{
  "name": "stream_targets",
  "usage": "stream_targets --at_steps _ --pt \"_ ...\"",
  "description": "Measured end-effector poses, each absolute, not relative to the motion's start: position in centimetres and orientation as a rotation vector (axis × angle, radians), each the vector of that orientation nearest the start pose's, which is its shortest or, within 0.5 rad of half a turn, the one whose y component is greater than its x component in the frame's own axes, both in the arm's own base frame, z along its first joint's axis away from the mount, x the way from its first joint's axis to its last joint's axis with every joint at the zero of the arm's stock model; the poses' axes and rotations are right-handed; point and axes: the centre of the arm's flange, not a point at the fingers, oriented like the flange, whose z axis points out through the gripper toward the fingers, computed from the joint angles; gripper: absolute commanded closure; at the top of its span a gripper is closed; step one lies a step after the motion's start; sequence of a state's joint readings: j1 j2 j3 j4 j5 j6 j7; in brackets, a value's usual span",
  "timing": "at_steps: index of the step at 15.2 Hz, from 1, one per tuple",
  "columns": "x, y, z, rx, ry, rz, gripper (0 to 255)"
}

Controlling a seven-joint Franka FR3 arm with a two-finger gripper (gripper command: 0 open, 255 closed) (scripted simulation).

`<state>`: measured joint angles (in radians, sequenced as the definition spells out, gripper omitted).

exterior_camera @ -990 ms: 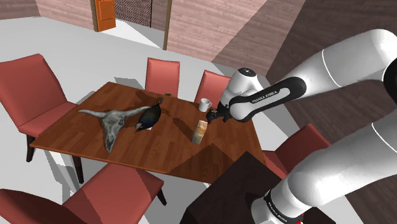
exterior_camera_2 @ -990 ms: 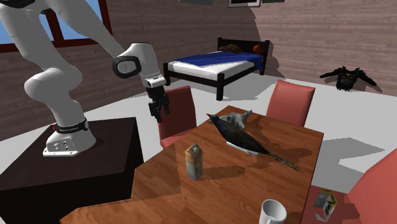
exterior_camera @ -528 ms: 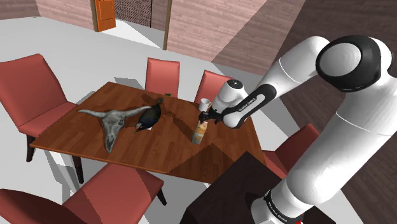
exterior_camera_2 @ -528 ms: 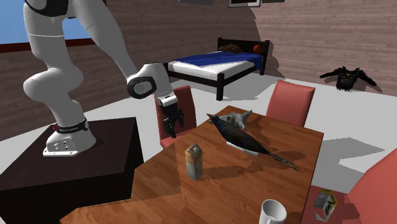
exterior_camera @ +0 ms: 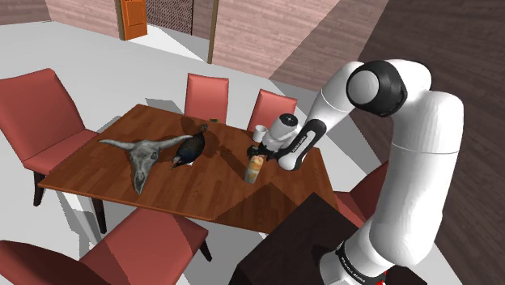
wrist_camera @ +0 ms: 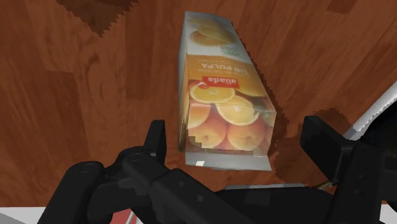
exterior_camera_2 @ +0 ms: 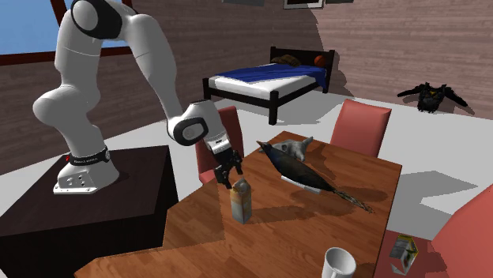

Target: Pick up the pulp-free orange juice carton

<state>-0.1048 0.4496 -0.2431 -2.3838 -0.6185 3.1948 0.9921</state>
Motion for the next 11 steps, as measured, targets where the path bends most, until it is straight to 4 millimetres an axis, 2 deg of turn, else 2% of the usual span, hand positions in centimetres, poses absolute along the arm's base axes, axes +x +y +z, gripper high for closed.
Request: stream_targets --at_steps 6,7,11 --pt "50.0 -12.8 13.7 -2.972 1.047 -0.585 0" --pt "50.0 -12.9 13.5 -2.972 1.047 -0.585 255" --pt "50.1 -12.9 13.4 -2.971 1.048 -0.588 255"
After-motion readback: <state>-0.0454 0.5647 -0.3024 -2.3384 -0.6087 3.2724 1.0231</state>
